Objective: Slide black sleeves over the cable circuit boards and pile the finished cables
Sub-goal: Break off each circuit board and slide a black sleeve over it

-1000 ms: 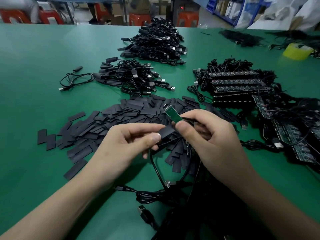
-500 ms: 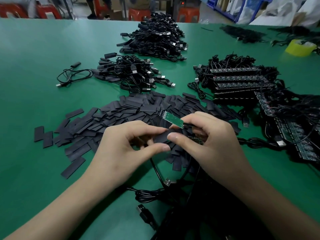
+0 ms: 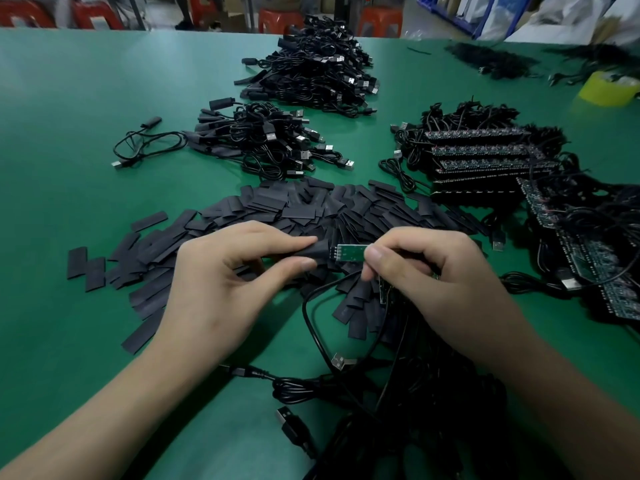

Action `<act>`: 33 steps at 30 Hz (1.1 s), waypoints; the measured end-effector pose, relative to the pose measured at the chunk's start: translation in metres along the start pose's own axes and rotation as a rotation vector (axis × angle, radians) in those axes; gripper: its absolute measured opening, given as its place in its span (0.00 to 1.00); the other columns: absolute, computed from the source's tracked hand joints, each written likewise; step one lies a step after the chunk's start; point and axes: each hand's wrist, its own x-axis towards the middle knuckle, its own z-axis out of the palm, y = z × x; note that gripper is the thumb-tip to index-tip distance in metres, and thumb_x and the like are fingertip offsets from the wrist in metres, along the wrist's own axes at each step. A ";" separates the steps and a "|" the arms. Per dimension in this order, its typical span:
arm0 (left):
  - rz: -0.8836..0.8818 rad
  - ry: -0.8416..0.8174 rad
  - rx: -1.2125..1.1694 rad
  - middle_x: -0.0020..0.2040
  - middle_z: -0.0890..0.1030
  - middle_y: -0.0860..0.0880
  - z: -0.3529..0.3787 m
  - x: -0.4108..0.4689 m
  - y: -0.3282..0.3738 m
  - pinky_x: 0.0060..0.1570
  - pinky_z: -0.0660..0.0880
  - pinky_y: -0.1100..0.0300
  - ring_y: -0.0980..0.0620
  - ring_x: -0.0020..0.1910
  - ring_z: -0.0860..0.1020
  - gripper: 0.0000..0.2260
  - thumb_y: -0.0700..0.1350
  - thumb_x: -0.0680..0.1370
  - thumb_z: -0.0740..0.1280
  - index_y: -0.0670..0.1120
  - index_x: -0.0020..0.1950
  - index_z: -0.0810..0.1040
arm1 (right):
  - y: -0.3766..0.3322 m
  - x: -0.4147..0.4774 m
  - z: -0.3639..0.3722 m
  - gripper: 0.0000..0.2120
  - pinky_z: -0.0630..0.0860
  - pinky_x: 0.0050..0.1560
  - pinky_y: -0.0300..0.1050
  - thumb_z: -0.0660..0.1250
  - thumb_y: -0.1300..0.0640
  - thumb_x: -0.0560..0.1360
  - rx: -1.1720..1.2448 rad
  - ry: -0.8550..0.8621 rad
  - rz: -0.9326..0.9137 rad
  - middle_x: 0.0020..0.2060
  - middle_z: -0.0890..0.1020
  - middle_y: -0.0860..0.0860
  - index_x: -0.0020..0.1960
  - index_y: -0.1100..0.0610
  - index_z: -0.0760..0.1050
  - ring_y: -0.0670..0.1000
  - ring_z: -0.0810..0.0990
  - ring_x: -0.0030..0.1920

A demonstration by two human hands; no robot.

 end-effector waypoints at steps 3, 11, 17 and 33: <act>0.052 0.026 0.025 0.47 0.85 0.57 -0.001 0.000 -0.001 0.43 0.78 0.57 0.55 0.46 0.83 0.08 0.46 0.75 0.77 0.53 0.53 0.85 | 0.000 0.000 0.000 0.15 0.59 0.27 0.33 0.66 0.53 0.82 0.034 -0.015 0.057 0.24 0.64 0.53 0.37 0.53 0.81 0.44 0.60 0.25; 0.118 0.018 0.082 0.46 0.84 0.54 -0.001 -0.003 0.002 0.40 0.78 0.58 0.54 0.46 0.83 0.09 0.43 0.73 0.77 0.49 0.53 0.86 | 0.000 -0.002 0.002 0.17 0.59 0.27 0.35 0.66 0.51 0.82 0.064 0.012 0.115 0.24 0.63 0.50 0.36 0.53 0.80 0.46 0.60 0.24; 0.177 0.035 0.190 0.45 0.84 0.51 -0.001 -0.005 0.002 0.46 0.75 0.73 0.56 0.44 0.81 0.10 0.43 0.74 0.78 0.45 0.54 0.87 | -0.001 -0.003 0.005 0.17 0.59 0.28 0.35 0.66 0.52 0.81 0.036 -0.005 0.119 0.23 0.63 0.48 0.34 0.53 0.80 0.44 0.60 0.25; 0.256 -0.152 0.228 0.49 0.85 0.53 -0.009 0.000 -0.002 0.50 0.78 0.66 0.60 0.45 0.82 0.12 0.47 0.75 0.75 0.46 0.57 0.86 | 0.005 -0.001 0.001 0.18 0.60 0.32 0.53 0.66 0.45 0.81 0.074 -0.083 0.217 0.27 0.65 0.53 0.37 0.52 0.82 0.53 0.62 0.29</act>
